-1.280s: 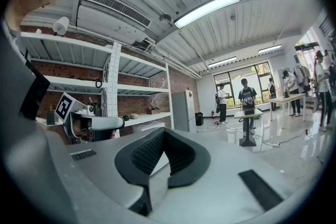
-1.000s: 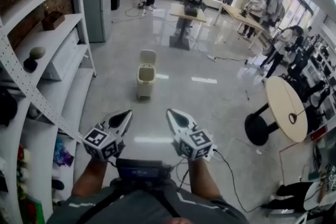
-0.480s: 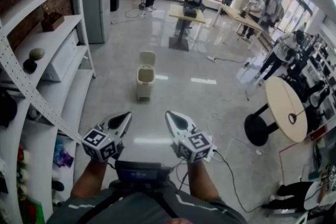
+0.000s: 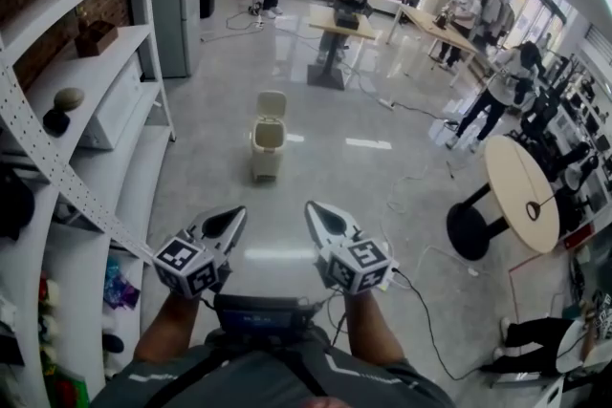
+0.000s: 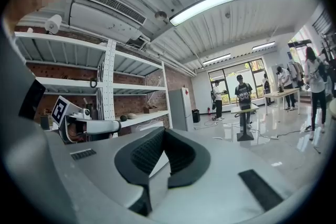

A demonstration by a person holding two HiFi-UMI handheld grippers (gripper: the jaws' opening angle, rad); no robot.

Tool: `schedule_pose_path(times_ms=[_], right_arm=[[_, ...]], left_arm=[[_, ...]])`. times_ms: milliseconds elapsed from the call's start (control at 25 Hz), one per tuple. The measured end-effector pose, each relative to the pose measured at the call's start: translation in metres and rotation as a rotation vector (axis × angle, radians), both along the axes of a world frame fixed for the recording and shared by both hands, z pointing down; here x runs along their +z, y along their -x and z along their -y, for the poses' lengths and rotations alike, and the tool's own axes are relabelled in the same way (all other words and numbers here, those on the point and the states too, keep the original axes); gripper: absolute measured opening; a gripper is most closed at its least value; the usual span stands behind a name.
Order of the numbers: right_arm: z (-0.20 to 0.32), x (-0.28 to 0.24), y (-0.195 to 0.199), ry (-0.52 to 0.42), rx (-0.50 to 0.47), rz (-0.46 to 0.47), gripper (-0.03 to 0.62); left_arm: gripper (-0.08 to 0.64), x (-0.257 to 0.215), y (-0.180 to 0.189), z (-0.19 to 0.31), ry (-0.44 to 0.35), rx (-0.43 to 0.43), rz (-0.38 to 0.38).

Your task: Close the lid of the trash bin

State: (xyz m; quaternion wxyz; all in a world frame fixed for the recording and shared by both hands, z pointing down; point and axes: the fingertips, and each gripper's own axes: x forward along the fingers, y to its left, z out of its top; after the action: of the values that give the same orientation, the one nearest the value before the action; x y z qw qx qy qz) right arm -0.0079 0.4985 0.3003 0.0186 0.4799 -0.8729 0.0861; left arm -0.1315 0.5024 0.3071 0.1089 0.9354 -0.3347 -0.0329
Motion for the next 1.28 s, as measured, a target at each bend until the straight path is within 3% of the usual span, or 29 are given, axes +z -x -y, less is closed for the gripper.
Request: schedule_pose_path(times_ms=[480,880,1280], right_arm=[[-0.002,0.007,0.037,-0.002,0.053,0.001,0.011],[0.03,0.005,0.011,-0.017,0.083,0.023,0.011],[0.103,-0.007,-0.035,-0.044,0.046,0.045,0.011]], left_arm=[[-0.009,0.012,0.03,0.015,0.011,0.074,-0.03],[-0.008,0.01,0.007,0.048,-0.001,0.088,-0.004],[-0.008,-0.011,-0.038,0.118,-0.029,0.053,0.025]])
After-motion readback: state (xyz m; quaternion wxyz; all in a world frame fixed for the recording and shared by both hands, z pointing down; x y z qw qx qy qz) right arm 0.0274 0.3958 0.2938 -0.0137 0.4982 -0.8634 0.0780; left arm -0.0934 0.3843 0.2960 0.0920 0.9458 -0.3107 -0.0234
